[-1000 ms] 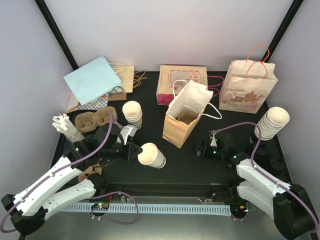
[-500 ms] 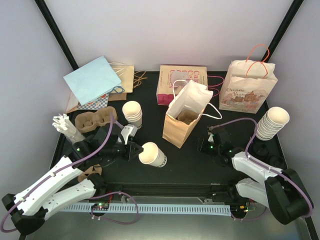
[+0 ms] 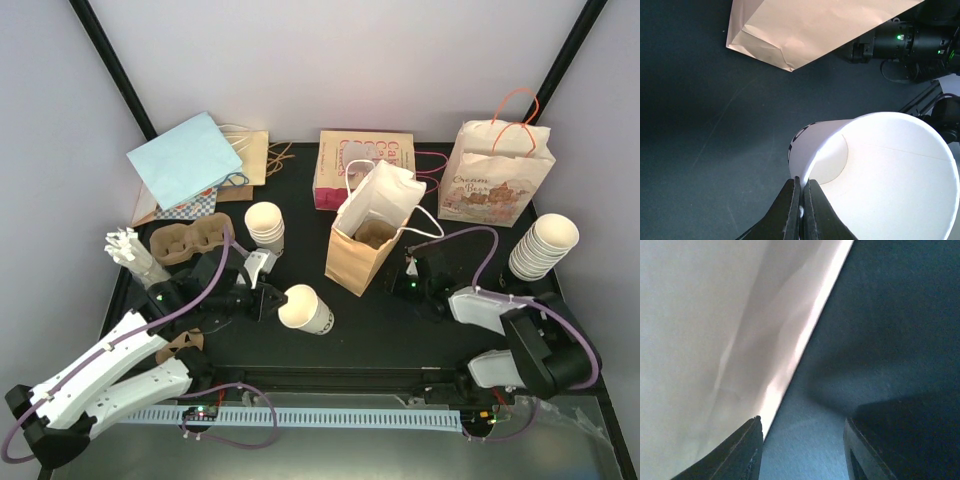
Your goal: Pack the takeout coffee
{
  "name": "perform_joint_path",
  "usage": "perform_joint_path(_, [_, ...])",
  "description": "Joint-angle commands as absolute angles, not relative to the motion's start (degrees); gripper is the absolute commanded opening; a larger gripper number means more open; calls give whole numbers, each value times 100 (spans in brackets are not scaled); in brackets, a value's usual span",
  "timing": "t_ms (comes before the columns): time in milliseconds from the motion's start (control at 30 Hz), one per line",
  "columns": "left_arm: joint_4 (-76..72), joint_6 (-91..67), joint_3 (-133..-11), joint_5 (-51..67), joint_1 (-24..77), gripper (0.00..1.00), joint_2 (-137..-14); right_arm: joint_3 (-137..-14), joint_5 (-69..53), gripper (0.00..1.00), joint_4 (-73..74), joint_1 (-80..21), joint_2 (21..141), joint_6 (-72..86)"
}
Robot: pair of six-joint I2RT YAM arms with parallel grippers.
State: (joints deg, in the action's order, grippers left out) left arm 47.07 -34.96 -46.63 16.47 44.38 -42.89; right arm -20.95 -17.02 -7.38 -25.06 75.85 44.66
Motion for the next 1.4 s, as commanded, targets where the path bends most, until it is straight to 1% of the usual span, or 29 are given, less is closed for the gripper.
perform_joint_path(0, [4686,-3386,-4674,1515,4490,2,-4290,-2354,-1836,47,-1363,-2536,8012,4610])
perform_joint_path(267, [4835,-3371,-4685,1397,4483,2,-4240,-2958,-1871,47,-1535,-2542,8813,4625])
perform_joint_path(633, [4935,-3397,-4587,1304,4483,2,-4105,-3769,-1782,48,-1328,-2539,9366,4481])
perform_joint_path(933, [4658,-3454,-4401,1370,4550,2,-4294,-3672,-1396,49,-735,-2540,8672,4103])
perform_joint_path(1367, [3900,-3727,-4327,877,5356,2,-5018,-3232,-954,51,68,-2541,7372,3715])
